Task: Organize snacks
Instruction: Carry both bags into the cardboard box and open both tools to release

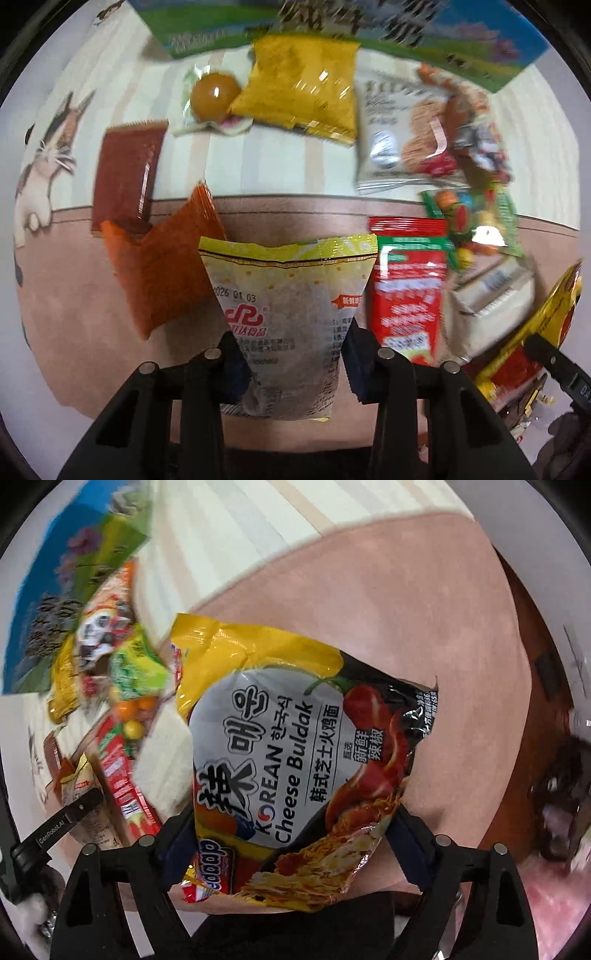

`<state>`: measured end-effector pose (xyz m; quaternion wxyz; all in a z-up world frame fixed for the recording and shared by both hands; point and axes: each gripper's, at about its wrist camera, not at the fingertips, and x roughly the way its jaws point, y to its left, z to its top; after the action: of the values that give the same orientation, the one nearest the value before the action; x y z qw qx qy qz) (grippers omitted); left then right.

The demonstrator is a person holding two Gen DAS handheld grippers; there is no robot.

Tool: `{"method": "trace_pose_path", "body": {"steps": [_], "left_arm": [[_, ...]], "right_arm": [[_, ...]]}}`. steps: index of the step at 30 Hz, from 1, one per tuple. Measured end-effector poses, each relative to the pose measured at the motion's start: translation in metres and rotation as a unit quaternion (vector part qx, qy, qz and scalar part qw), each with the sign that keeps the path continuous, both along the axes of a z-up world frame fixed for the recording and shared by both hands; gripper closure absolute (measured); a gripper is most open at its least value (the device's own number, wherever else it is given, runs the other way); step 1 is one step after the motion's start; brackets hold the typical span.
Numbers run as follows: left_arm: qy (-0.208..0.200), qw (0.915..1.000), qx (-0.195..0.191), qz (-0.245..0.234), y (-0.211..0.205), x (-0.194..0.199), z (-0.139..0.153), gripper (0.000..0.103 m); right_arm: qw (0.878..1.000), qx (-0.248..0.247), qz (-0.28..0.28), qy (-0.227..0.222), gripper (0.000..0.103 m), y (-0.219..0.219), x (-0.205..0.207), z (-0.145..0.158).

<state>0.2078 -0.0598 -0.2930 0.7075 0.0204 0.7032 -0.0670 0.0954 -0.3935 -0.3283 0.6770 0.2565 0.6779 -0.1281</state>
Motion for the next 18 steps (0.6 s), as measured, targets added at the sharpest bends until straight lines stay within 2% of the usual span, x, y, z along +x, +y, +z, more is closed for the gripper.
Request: {"method": "trace_pose_path", "body": {"steps": [7,12,16,18], "left_arm": [[-0.029,0.9978,-0.059,0.01,-0.006,0.01,0.072,0.065],[-0.065,0.992,-0.104,0.028,-0.008,0.039,0.121,0.065],[-0.102,0.9874,-0.118,0.028,0.002,0.07,0.158,0.065],[-0.119,0.9849,-0.122,0.031,0.007,0.09,0.182,0.065]], "right_arm": [[0.996,0.007,0.051,-0.07,0.012,-0.004,0.012,0.064],[0.987,0.023,0.112,-0.114,0.012,0.005,0.049,0.114],[0.979,0.058,0.144,-0.131,0.012,0.003,0.083,0.143],[0.975,0.063,0.159,-0.142,0.012,0.018,0.096,0.155]]}}
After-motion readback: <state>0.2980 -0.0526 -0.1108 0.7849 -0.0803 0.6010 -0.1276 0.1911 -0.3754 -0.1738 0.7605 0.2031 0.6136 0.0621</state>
